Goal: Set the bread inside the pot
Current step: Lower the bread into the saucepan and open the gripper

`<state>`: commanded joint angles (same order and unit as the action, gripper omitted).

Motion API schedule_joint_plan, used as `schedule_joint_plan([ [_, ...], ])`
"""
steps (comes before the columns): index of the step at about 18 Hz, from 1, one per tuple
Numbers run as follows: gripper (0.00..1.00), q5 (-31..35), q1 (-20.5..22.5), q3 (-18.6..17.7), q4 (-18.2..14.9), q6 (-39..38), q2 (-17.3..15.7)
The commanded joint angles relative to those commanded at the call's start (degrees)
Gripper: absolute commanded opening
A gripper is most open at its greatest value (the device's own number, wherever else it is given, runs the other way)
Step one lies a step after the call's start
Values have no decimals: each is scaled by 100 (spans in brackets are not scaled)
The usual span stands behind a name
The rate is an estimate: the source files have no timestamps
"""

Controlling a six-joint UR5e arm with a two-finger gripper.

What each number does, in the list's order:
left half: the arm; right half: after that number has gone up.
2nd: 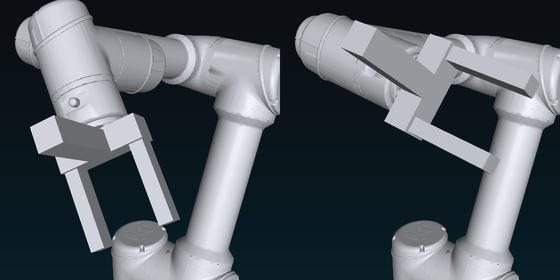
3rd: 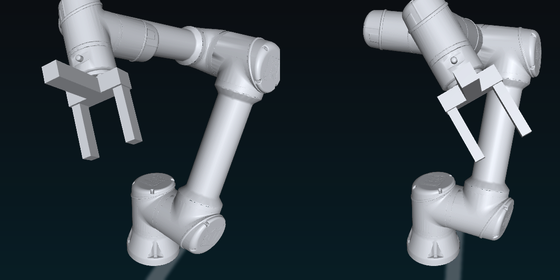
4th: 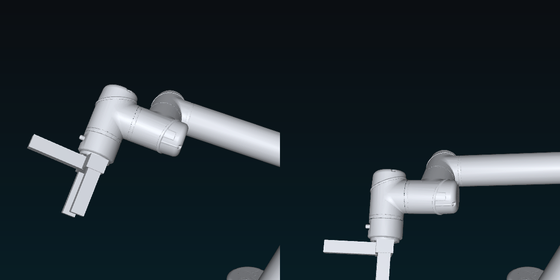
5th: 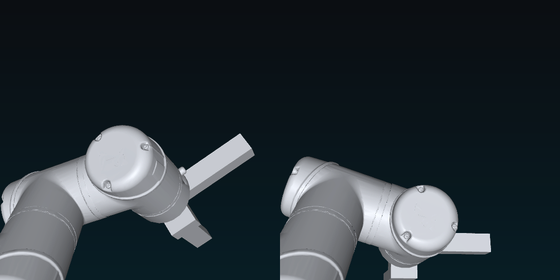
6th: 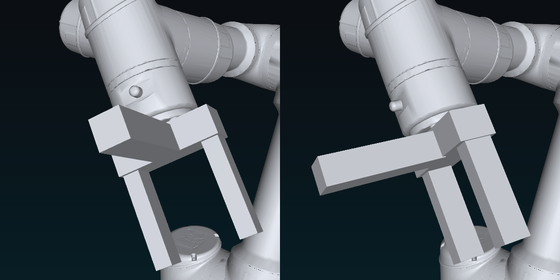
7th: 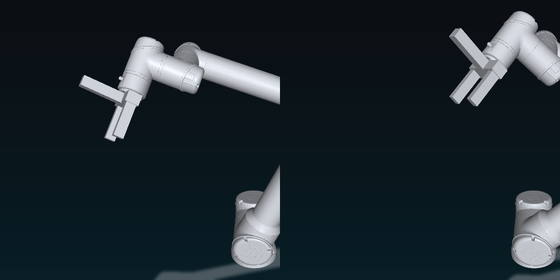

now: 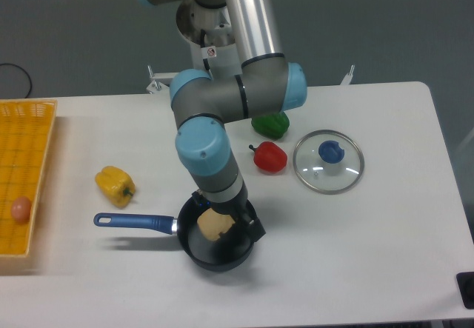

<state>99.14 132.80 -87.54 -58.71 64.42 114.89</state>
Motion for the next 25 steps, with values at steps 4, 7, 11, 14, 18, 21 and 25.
schedule_joint_plan([
  [4,100,17,-9,-9,9,0,69],
  [7,100,-18,-17,0,9,17,51],
  [11,100,-280,-44,-17,0,61,148],
  [14,100,-405,-123,-26,0,70,253],
  [18,100,-413,-132,-35,-9,62,280],
  [21,100,-413,-132,-26,-18,62,262],
  [25,100,-413,-132,-26,-18,62,254],
])
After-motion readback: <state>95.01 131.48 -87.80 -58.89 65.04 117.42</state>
